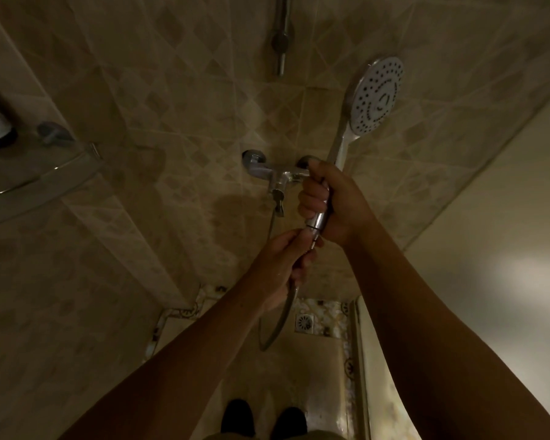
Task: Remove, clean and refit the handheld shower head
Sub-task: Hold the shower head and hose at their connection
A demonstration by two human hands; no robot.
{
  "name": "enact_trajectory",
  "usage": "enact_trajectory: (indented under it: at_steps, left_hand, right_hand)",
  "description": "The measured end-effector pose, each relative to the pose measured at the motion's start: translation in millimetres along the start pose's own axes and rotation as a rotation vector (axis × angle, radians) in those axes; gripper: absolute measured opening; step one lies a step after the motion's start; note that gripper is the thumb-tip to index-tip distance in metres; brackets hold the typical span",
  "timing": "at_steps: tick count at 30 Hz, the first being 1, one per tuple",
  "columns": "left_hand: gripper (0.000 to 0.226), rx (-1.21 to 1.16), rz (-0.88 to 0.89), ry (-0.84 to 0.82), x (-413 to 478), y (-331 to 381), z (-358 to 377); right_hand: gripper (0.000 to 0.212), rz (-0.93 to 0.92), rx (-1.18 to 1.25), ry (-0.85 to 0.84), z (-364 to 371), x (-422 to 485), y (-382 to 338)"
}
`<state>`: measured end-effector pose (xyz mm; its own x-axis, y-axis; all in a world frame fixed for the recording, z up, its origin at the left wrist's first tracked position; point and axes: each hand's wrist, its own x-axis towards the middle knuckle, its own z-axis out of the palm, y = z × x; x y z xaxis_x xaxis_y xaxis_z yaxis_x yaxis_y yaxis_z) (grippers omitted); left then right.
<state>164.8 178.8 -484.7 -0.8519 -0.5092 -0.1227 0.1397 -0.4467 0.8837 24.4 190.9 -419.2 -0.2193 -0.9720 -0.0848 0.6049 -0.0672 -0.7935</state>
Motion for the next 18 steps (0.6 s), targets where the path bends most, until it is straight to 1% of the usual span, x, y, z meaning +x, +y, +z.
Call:
enact_trajectory:
  at_steps: [1,3,5,8,11,13,16,18]
  left_hand:
    - [0.029,-0.019,-0.011,-0.019,-0.1,-2.1,-1.4]
    - [0.023,-0.034,-0.011,-0.027,-0.8,-6.0,-2.6]
    - [0.016,0.009,0.019,0.031,-1.6,-8.2,-3.5]
    - [0.013,0.13,0.076,0.208,-1.3,-10.2,-7.8]
    - [0.021,0.253,0.108,0.436,2.8,-13.8,-10.8]
    - [0.025,0.304,0.125,0.526,4.5,-15.5,-8.1]
    - [0.027,0.355,0.145,0.573,5.1,-17.3,-4.2]
    - [0.027,0.351,0.134,0.535,3.9,-18.2,-3.6]
  right_hand:
    - [0.029,0.029,0.03,-0.027,-0.9,-0.8,0.5]
    - [0.031,0.062,0.014,-0.01,-3.3,-1.2,2.9]
    - [0.029,0.04,-0.128,0.064,-5.7,0.0,6.1]
    - [0.025,-0.015,-0.329,0.088,-4.0,1.7,9.1]
    - [0.021,-0.035,-0.377,0.112,3.1,1.4,13.8]
    - [0.018,-0.037,-0.405,0.201,6.3,0.4,18.7]
    - [0.006,-0.008,-0.391,0.312,10.6,-1.1,22.6]
    - [0.009,-0.016,-0.368,0.343,15.1,-1.7,22.5]
